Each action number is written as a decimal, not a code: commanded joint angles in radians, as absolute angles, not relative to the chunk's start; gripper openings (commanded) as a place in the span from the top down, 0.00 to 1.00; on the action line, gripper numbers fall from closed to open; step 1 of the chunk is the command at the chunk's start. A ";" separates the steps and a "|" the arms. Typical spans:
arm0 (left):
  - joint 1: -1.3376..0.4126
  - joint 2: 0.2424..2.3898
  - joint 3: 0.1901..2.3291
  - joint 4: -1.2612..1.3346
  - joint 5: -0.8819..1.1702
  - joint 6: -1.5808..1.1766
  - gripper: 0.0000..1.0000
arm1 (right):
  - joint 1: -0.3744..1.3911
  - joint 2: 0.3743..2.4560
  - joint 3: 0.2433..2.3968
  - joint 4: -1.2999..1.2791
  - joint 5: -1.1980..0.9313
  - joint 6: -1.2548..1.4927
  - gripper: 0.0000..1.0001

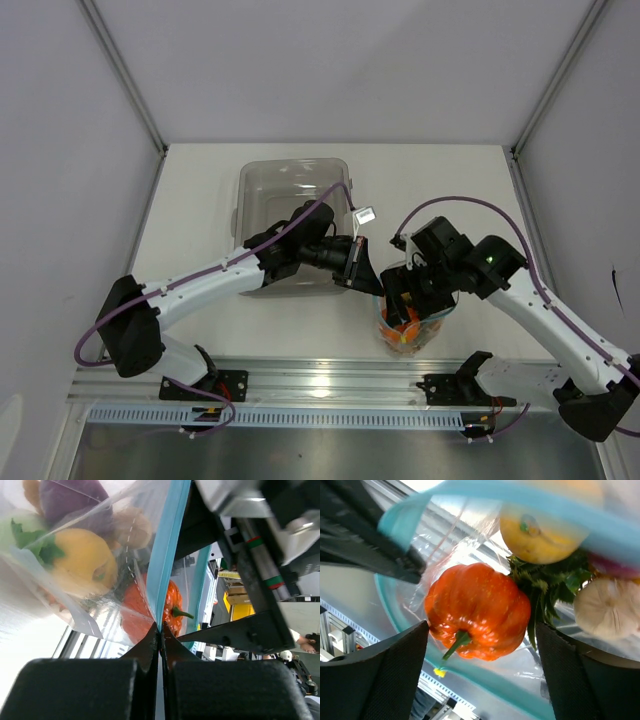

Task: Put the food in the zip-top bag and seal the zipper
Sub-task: Adjust the fake food in the zipper food storage bag, then zip the zipper food storage bag at the center of the board.

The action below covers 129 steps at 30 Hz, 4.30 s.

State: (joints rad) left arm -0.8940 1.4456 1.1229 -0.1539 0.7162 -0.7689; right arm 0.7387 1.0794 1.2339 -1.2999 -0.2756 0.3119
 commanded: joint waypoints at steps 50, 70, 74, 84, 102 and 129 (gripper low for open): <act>-0.896 1.473 1.223 -0.037 0.753 -0.868 0.99 | 0.919 1.181 1.399 -1.479 0.308 0.555 1.00; -0.897 1.459 1.180 -0.063 0.744 -0.838 0.99 | 0.809 1.134 1.379 -1.477 0.430 0.597 0.91; -0.897 1.462 1.174 -0.055 0.747 -0.844 0.99 | 0.764 1.132 1.370 -1.419 0.408 0.552 0.84; -0.897 1.471 1.186 -0.061 0.747 -0.842 0.99 | 0.733 1.154 1.482 -1.423 0.410 0.520 0.32; -0.897 1.477 1.195 -0.058 0.752 -0.842 1.00 | 0.641 1.037 1.520 -1.522 0.445 0.678 0.39; -0.908 1.586 1.385 -0.182 0.785 -0.781 1.00 | 0.500 0.916 1.293 -1.218 0.016 0.560 1.00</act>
